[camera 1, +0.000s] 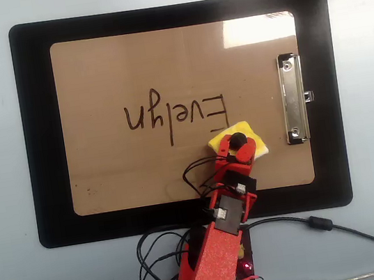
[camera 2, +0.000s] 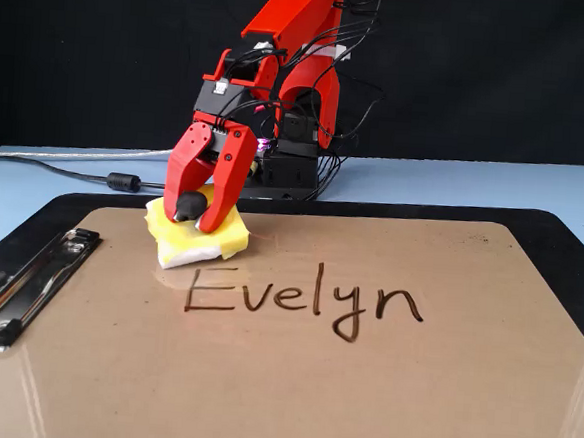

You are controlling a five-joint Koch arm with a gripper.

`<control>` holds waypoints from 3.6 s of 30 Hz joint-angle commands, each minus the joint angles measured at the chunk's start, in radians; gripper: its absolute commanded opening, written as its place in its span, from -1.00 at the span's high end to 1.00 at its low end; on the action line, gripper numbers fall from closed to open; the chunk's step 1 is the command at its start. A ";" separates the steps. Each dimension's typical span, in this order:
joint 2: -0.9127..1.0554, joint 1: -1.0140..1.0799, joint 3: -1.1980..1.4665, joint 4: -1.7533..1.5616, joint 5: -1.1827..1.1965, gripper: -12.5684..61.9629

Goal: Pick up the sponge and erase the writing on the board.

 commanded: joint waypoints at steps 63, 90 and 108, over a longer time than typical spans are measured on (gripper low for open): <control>-0.002 0.080 0.374 -0.623 -0.049 0.88; -0.218 -0.121 0.167 -0.707 -0.123 0.88; -0.181 -0.230 0.255 -0.779 -0.133 0.88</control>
